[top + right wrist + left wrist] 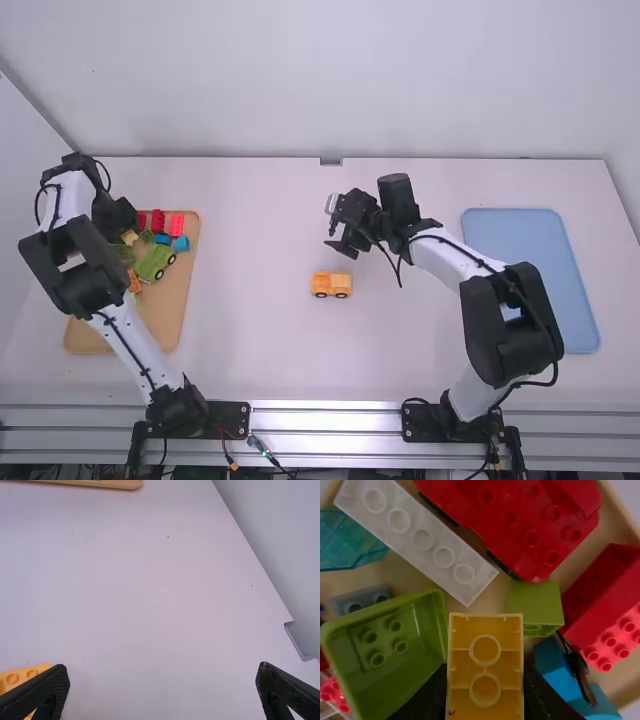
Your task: Assemble lego blocks to make yellow taxi
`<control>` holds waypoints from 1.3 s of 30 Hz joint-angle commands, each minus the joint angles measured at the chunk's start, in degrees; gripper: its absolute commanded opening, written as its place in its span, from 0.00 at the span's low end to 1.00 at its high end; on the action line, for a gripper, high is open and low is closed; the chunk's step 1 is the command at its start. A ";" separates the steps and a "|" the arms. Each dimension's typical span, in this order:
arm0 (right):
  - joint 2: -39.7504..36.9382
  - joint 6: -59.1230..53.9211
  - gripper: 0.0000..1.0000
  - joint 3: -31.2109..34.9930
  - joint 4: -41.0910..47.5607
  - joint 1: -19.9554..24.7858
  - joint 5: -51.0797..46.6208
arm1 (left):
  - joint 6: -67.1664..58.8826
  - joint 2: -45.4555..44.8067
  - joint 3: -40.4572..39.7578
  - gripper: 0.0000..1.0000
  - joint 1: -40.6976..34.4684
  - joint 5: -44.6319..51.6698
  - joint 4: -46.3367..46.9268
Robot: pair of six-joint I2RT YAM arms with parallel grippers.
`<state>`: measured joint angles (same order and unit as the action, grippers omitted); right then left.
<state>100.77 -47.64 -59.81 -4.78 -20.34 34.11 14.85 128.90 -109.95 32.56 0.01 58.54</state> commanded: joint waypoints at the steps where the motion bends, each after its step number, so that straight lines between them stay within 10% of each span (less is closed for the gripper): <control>1: 0.00 3.52 0.99 0.31 -1.14 0.20 0.28 | 0.81 0.22 -3.28 0.13 -0.31 0.66 1.79; 17: 0.00 20.85 0.99 0.31 -11.96 -0.02 0.52 | -10.32 -2.84 -4.70 0.02 -2.95 22.32 0.90; 25: 0.00 23.56 0.99 0.31 -14.23 -0.28 0.76 | -5.57 -21.24 17.64 0.02 -9.77 14.51 -17.70; 39: 3.30 42.23 0.99 0.31 -33.18 3.04 28.74 | -30.03 -43.28 54.18 0.02 -23.82 50.01 -52.37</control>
<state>101.93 -11.66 -59.75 -36.95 -18.13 53.74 -9.61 87.59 -58.28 9.34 40.03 7.20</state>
